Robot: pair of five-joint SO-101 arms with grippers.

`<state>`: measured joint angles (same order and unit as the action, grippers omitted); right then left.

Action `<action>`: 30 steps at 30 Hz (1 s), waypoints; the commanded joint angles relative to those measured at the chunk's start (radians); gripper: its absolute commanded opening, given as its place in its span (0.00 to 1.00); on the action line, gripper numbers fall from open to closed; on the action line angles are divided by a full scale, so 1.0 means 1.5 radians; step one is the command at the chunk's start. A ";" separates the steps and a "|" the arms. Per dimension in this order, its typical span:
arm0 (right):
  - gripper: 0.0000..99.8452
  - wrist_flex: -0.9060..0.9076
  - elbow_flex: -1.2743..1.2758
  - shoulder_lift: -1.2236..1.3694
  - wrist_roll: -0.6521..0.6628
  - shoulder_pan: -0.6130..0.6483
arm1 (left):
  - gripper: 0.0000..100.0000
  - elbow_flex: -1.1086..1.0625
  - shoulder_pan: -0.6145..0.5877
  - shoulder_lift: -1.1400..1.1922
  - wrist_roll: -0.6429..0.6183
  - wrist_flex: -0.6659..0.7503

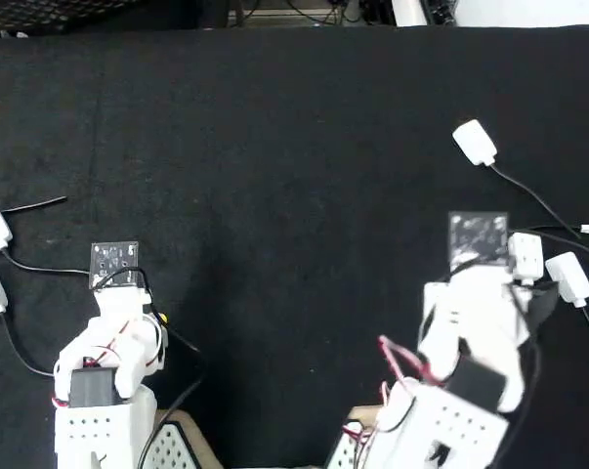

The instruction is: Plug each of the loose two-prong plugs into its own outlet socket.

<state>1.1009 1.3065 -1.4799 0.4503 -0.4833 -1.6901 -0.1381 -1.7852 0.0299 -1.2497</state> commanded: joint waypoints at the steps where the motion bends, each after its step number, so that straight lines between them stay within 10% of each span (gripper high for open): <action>1: 0.45 -0.011 -0.144 0.207 0.010 -0.037 | 0.11 -0.008 0.004 -0.004 -0.004 -0.005; 21: 0.45 -0.005 -0.624 1.004 0.289 -0.127 | 0.11 -0.008 0.004 -0.004 -0.004 -0.005; 30: 0.46 -0.012 -0.711 1.141 0.233 -0.086 | 0.11 -0.008 0.004 -0.004 -0.004 -0.005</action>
<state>1.0948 0.3322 0.1987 0.8707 -0.6383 -1.6901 -0.1381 -1.7852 0.0299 -1.2497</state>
